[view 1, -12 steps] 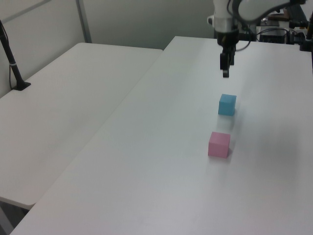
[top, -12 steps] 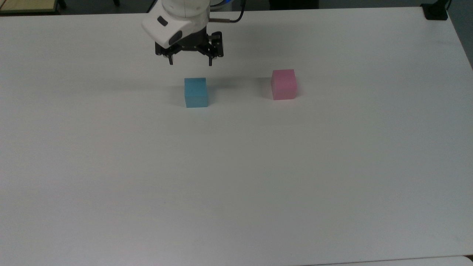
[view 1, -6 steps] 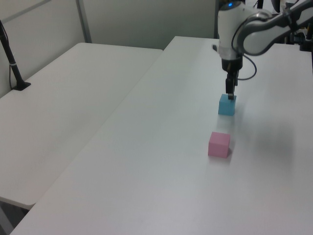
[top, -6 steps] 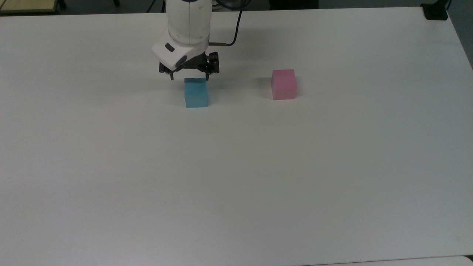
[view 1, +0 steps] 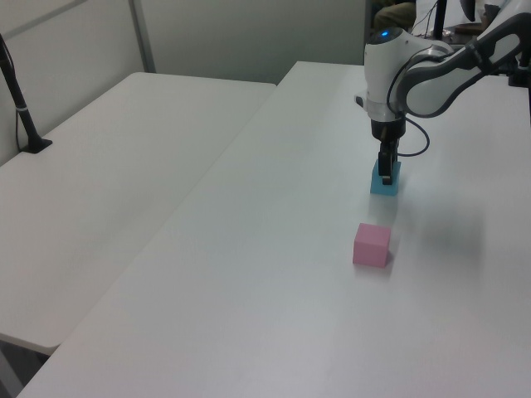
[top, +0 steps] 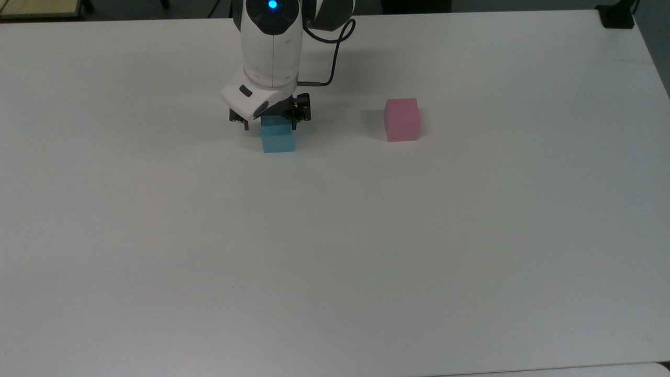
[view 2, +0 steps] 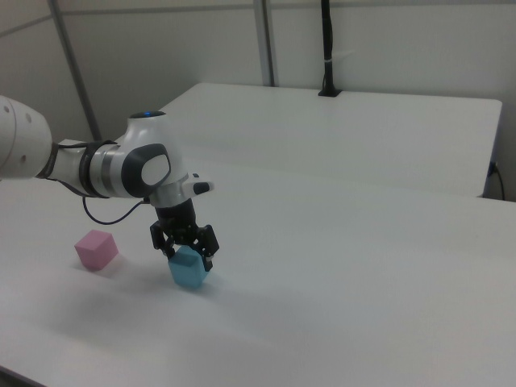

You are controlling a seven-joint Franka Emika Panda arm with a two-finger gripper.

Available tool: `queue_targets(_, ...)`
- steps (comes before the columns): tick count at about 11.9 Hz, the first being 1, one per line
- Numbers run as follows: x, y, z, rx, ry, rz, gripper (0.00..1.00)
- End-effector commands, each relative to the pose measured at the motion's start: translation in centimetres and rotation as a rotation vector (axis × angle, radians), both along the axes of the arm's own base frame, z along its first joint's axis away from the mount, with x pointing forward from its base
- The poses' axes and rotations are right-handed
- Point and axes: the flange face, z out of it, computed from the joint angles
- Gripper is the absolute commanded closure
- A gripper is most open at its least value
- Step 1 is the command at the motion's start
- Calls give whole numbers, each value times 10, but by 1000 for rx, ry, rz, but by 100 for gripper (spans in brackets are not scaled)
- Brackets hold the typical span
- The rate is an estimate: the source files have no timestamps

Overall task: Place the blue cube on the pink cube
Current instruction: 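Close the gripper on the light-blue cube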

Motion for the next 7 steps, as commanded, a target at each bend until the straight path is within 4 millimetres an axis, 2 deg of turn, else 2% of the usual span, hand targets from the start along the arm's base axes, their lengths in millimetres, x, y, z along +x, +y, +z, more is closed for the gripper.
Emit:
queue_targets(1, -1, 1, 6, -9, -20, 20, 26)
queue_targets(2, -1, 1, 7, -7, -20, 16, 56)
queue_targets(3, -2, 3, 7, -4, -18, 14, 75)
queue_targets(4, 0, 6, 11, -3, -22, 16, 88)
queue_targets(5, 2, 7, 24, 0, -36, 13, 96)
queue_targets(6, 4, 6, 48, 7, -19, -3, 99)
queue_targets(7, 6, 18, 75, 23, 6, -6, 99)
